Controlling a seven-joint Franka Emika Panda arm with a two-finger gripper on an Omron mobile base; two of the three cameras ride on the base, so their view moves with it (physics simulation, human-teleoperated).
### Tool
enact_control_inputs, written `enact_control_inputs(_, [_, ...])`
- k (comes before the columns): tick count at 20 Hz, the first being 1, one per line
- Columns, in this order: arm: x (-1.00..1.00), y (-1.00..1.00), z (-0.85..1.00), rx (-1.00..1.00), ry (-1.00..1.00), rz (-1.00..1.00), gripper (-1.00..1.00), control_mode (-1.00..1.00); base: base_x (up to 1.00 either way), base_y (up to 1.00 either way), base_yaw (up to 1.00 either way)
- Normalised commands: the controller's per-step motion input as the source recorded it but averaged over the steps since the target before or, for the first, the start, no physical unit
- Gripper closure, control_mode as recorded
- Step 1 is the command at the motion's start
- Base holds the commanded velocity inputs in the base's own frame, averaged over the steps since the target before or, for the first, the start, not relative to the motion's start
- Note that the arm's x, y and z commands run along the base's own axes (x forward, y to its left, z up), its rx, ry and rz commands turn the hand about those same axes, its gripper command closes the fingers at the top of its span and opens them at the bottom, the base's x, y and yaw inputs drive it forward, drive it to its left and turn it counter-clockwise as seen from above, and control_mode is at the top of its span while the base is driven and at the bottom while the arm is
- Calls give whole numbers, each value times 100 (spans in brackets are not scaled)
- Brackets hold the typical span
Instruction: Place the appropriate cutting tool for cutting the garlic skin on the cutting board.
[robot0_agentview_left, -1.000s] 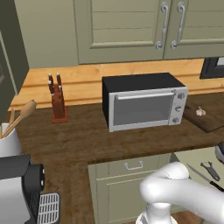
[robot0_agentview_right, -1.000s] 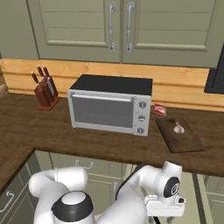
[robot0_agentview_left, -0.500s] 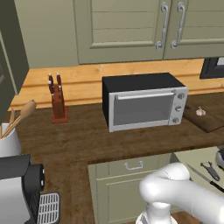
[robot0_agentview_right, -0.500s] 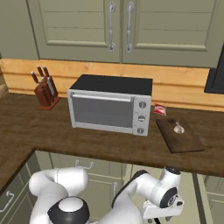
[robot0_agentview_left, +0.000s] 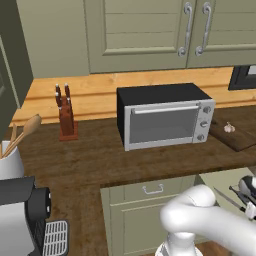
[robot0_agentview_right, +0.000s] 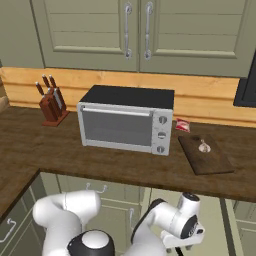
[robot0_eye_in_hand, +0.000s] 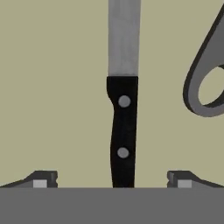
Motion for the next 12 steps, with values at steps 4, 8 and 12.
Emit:
enact_control_inputs(4, [18, 0, -47, 0, 0, 0, -100, -100, 0, 0, 0])
enact_control_inputs(8, [14, 0, -54, 0, 0, 0, -100, -100, 0, 0, 0])
enact_control_inputs(12, [-18, 12, -86, 0, -2, 0, 100, -100, 0, 0, 0])
